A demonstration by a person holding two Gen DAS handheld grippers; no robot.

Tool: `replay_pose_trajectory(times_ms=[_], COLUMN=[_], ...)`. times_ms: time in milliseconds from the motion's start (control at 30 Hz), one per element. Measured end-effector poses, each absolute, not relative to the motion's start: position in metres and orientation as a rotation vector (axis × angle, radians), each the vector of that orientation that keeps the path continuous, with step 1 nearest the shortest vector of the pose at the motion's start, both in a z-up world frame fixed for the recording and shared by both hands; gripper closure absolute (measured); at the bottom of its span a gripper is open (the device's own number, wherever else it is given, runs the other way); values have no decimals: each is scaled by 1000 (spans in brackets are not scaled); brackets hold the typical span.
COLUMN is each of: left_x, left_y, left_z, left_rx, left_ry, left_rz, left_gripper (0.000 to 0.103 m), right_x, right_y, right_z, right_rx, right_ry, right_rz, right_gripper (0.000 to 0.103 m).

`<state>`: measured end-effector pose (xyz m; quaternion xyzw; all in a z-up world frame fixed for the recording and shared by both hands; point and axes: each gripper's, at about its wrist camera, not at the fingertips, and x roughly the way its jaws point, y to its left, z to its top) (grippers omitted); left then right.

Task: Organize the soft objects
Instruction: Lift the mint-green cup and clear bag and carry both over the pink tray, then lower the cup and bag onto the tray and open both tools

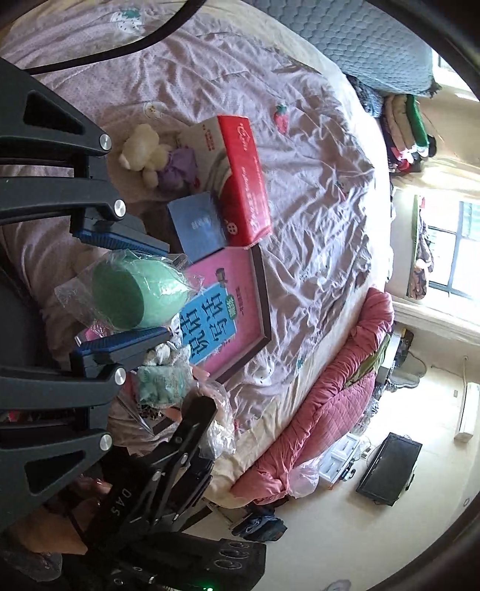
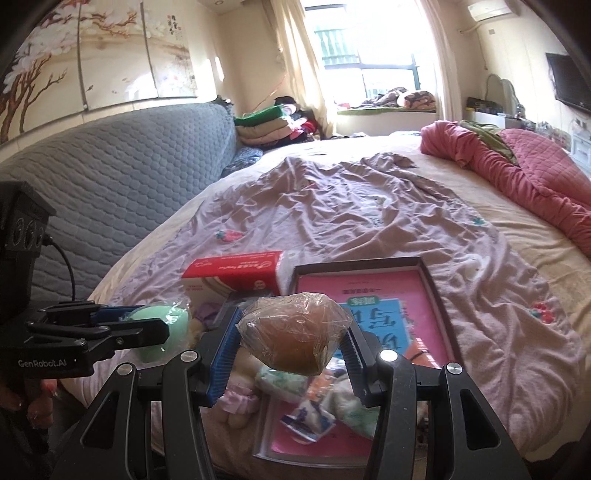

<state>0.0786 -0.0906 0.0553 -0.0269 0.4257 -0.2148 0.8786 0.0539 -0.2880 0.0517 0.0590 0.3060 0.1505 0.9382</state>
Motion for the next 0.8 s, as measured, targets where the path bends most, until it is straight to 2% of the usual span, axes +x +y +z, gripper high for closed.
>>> replay_pose_trajectory(times_ms=[800], left_x=[79], left_y=[-153], left_z=[30], left_rx=[15], left_ry=[908], left_rz=[-458], left_gripper=[64], right_x=[42], right_y=[-355], right_z=[40], right_rx=[167], right_ry=[614], right_rz=[178], right_gripper=[49])
